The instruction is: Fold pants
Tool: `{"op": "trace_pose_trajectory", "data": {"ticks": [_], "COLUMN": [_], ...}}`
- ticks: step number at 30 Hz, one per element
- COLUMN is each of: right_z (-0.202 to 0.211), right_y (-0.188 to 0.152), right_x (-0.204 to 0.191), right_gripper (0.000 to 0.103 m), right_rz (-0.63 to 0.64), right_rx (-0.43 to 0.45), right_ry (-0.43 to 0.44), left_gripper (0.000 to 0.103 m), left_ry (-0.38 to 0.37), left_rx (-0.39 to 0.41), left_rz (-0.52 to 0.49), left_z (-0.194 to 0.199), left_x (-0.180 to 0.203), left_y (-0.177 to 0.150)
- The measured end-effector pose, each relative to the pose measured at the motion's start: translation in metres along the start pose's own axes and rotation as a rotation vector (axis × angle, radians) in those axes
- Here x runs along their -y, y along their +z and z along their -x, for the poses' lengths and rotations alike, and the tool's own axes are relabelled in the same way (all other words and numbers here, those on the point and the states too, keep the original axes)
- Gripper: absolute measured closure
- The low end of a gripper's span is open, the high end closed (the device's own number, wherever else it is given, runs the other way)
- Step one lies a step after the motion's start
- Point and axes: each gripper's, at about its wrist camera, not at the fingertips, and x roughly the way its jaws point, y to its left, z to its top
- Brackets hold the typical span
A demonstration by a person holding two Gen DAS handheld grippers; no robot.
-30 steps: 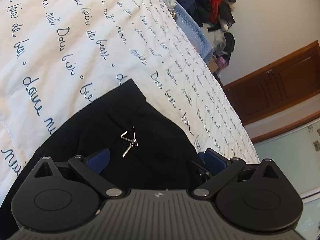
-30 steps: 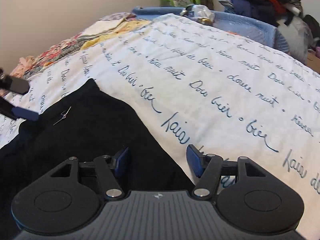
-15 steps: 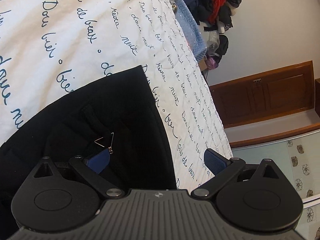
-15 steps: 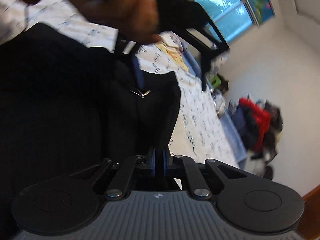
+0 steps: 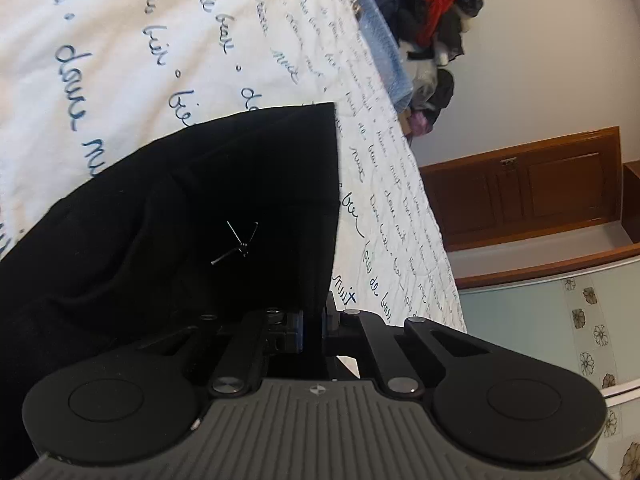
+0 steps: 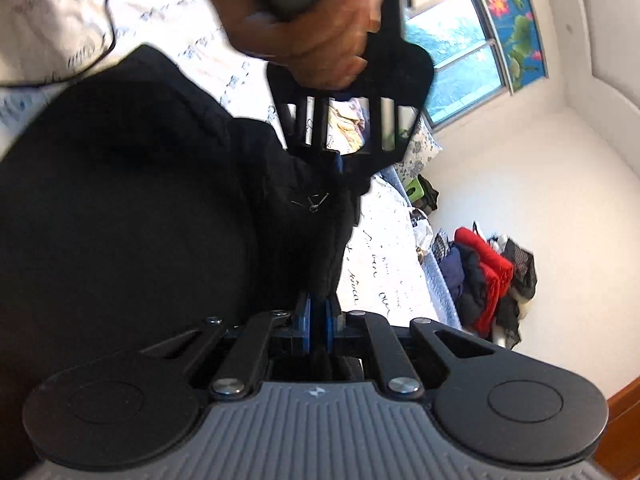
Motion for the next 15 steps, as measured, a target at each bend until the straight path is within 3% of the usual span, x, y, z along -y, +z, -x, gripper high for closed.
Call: {"op": "trace_pose_trajectory", "data": {"ticks": [4,8,15], "right_z": [0.006,0.003,0.008], "right_y": [-0.001,-0.011,-0.055], "right_x": [0.004,-0.001,0.043], "right_gripper": [0.091,0.055,0.056], "right_rz": [-0.044,-0.049,-0.275], "right_rx": [-0.018,-0.093,-0.249], "right_ry": [-0.024,-0.096,-0.2], "left_gripper": [0.094,0.094,0.094], "left_ry": [-0.021,-0.05,-0.089], "left_rx": [0.07,0.126,0.123], "left_rz": [-0.079,-0.132,-0.092], "left_z": [0.022,0.04,0.047], "left_x": [0.002,0.004,-0.006], "left_y": [-0.023,-0.038,-0.048]}}
